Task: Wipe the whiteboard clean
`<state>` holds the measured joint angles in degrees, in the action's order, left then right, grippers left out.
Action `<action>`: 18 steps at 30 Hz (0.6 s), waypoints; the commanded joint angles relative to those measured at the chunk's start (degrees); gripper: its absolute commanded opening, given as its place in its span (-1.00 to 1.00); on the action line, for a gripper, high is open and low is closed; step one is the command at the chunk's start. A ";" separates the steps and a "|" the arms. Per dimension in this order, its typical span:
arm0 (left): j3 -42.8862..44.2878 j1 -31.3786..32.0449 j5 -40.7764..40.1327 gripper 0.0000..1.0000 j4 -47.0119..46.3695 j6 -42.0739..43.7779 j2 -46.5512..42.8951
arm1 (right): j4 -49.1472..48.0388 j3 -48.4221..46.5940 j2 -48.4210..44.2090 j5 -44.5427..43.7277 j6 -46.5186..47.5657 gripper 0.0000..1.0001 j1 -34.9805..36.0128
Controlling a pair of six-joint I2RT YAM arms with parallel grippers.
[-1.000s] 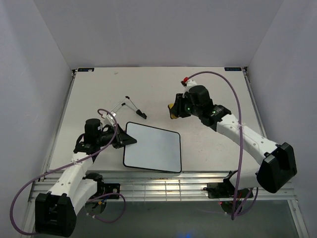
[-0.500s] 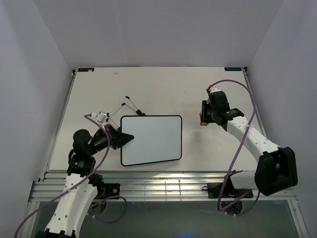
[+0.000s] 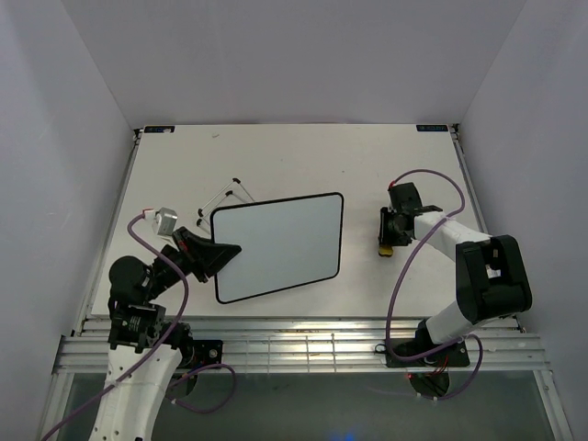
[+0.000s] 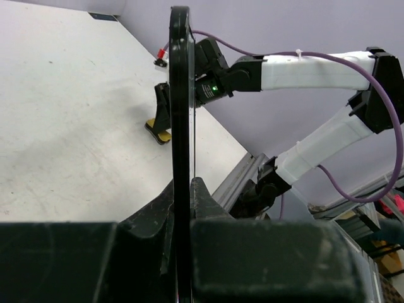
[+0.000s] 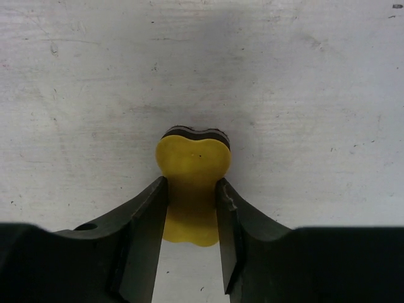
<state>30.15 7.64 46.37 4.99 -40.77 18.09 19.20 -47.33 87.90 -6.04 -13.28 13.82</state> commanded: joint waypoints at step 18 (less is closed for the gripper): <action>8.45 0.10 -15.44 -1.00 -4.09 11.68 8.11 | 4.69 -1.09 -14.14 1.65 -1.05 0.23 -0.82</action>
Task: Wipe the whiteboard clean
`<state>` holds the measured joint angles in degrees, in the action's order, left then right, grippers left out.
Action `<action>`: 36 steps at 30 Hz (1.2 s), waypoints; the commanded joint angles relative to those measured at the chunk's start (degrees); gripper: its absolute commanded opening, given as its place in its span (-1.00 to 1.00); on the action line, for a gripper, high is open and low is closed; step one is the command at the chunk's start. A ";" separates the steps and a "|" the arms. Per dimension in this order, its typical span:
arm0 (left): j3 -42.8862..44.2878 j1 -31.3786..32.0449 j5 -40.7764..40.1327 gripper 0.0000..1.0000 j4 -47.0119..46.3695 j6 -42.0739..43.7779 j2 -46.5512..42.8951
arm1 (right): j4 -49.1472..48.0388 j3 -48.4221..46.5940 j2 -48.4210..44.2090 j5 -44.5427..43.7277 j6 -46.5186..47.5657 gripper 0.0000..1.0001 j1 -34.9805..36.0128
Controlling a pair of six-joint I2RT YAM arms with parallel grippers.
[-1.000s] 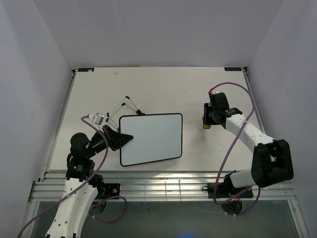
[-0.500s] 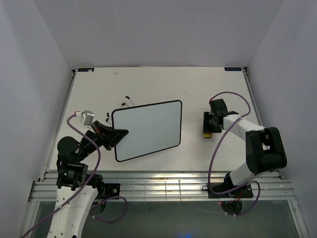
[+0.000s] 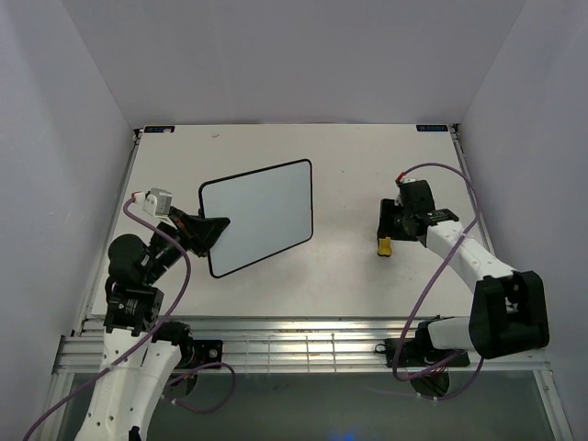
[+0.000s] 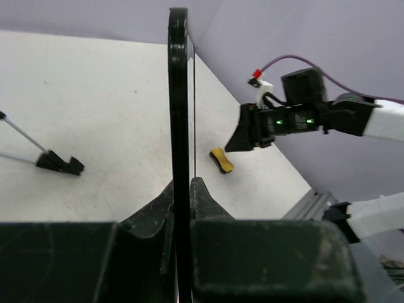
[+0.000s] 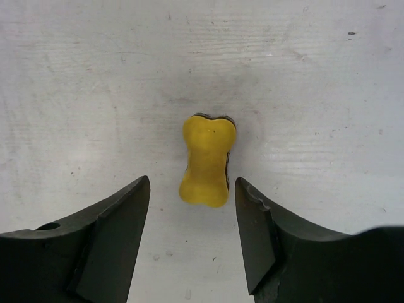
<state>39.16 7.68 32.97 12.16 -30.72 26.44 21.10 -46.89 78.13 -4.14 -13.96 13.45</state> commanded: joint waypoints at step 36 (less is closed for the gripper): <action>-22.28 -18.66 4.65 -1.00 -83.88 2.77 28.04 | -3.35 6.47 -30.14 21.46 3.58 0.82 -0.45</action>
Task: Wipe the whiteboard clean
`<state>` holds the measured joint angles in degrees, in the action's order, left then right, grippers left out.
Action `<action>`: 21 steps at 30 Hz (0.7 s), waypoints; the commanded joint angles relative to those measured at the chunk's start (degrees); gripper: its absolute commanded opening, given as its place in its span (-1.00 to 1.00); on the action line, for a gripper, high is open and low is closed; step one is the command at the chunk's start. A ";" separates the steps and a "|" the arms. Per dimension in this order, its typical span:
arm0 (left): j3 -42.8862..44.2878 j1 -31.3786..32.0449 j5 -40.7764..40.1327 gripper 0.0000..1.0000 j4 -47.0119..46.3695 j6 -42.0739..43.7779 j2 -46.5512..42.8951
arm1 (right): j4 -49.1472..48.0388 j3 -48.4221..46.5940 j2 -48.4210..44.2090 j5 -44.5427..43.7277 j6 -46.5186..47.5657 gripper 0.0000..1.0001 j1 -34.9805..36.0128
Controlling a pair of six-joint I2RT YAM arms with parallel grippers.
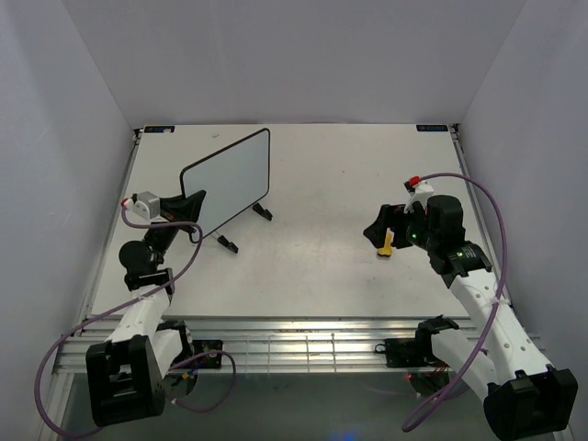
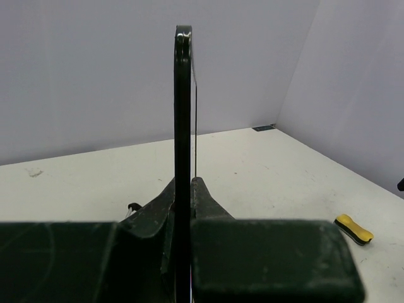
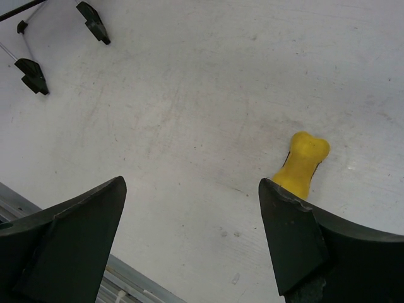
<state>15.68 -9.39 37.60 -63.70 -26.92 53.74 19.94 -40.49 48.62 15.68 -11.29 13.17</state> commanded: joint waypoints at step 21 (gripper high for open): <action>6.99 -5.29 10.21 -1.00 -14.52 -3.84 21.23 | -2.63 -0.12 -0.90 4.62 1.44 0.81 -0.07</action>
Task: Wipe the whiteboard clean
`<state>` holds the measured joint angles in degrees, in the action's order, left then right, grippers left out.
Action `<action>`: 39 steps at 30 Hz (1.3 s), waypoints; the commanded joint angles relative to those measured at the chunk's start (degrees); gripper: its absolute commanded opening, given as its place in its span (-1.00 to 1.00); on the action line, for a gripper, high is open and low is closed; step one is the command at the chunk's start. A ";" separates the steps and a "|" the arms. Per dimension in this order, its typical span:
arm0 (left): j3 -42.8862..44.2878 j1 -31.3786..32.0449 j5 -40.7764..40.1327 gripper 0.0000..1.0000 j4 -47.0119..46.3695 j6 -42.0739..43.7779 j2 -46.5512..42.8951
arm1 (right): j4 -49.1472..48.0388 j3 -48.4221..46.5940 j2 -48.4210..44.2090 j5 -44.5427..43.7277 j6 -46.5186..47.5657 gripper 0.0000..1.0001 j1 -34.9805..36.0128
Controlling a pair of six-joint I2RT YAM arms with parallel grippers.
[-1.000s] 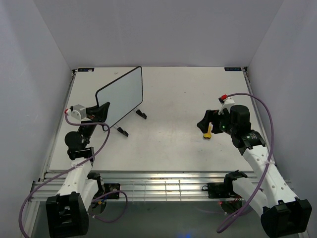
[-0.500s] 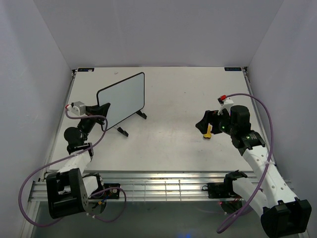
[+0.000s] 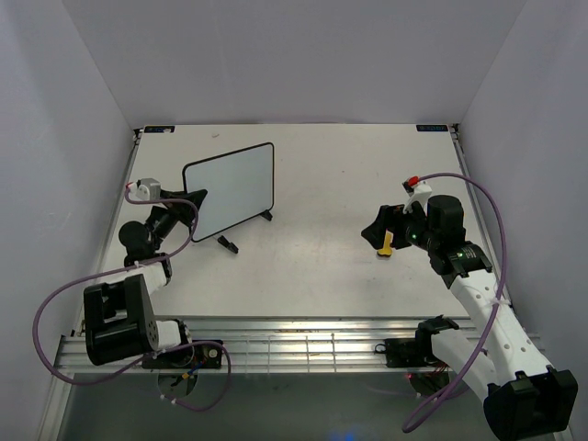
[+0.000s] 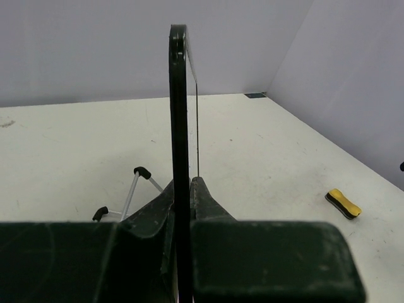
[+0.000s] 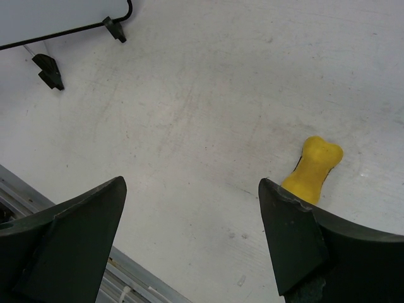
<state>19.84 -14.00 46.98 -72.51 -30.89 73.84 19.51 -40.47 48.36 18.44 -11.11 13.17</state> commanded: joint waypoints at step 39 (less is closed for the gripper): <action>-4.98 -8.59 9.36 -1.00 -21.27 26.85 20.12 | -4.65 1.36 -3.01 7.05 1.09 0.80 0.01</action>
<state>17.15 -19.35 59.29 -85.84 -23.68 91.96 17.52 -39.42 46.22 24.45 -10.85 13.19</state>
